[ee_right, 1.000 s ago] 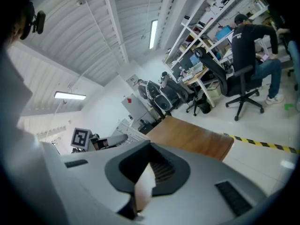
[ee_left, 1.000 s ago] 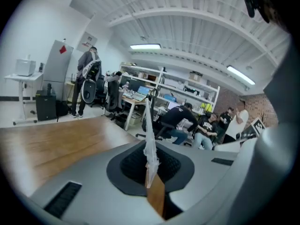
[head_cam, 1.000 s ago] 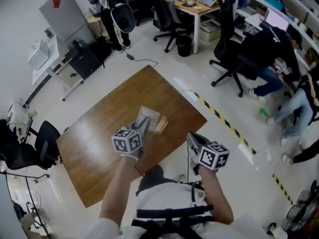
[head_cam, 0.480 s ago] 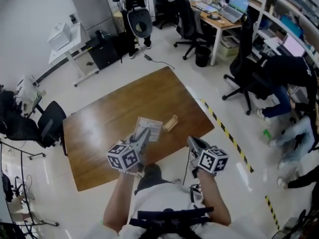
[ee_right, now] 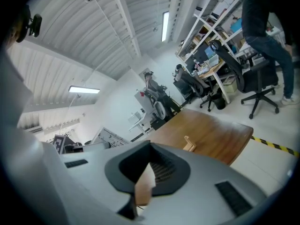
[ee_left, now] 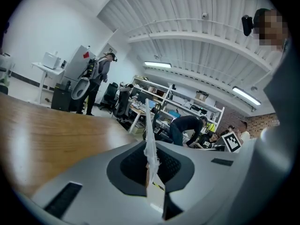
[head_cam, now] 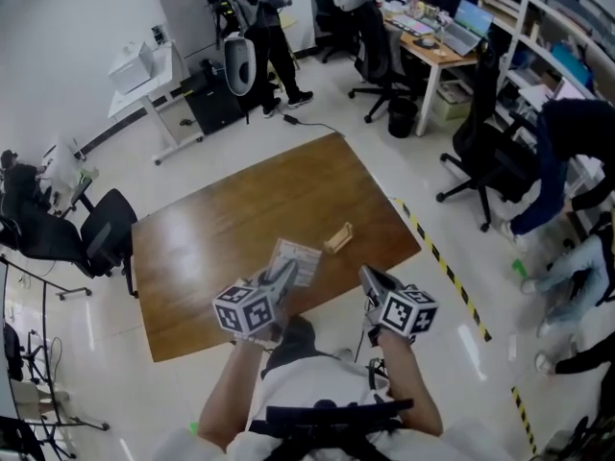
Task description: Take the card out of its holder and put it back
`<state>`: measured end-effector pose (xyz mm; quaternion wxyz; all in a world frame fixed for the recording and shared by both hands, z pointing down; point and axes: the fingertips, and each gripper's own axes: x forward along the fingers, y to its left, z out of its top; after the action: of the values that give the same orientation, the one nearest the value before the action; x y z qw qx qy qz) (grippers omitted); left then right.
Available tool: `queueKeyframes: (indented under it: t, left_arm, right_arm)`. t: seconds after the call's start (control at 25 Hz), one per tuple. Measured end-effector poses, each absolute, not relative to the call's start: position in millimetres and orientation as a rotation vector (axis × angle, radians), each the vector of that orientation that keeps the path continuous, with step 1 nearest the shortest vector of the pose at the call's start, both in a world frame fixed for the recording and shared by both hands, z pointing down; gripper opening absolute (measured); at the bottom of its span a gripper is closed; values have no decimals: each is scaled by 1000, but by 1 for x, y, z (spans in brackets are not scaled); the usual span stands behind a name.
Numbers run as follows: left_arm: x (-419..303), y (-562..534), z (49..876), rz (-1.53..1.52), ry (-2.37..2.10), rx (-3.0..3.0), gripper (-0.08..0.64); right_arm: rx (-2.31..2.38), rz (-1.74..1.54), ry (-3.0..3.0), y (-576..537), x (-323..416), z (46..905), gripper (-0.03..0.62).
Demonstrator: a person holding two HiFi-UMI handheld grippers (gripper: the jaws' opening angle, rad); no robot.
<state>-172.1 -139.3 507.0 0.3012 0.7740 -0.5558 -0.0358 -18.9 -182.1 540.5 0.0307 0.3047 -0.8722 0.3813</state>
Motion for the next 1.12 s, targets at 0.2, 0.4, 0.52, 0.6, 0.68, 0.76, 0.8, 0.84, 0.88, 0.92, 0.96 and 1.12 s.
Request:
queueKeyframes:
  t: [0.2,0.4,0.52,0.6,0.68,0.76,0.8,0.84,0.88,0.92,0.96,1.12]
  left_arm:
    - [-172,-143,505,-98,-1458,2070,15]
    - [-172,-150,511,-27,-1436,2067,14]
    - [-170,-161,516,36,-1421,2058,14]
    - [-168,-172,517,69,-1410,2064,14]
    - [-166,-185,518,102,-1400,2080,14]
    - [-164,-199,520,136,-1389,2097,14]
    - [-163,-206,521,150,-1383,2104,14]
    - [-163,-214,522,160,-1376,2110,14]
    - [-163,-222,524,170,-1368,2114,14]
    - [-163,-229,526,183,-1358,2119,14]
    - [-163,-236,530,200,-1347,2123,14]
    - [-158,-260,549,288,-1300,2135,14]
  right_arm:
    - [975,1184,-2678,-180,-12,541,5]
    - [996,1183,-2672,-177,-14,541,5]
    - [1008,1185,-2672,-177,-13,543,5]
    - [1020,1185,-2670,-180,-11,543,5]
    - [1032,1177,-2670,-184,-8,543,5]
    - [1046,1165,-2668,-189,-7,543,5]
    - [1053,1162,-2666,-191,-7,543,5]
    - [1058,1162,-2664,-193,-7,543,5]
    - [1063,1163,-2662,-194,-8,543,5]
    - [1067,1164,-2659,-195,-8,543,5]
    - [1071,1166,-2655,-196,-8,544,5]
    - [1090,1166,-2636,-200,-7,550,5]
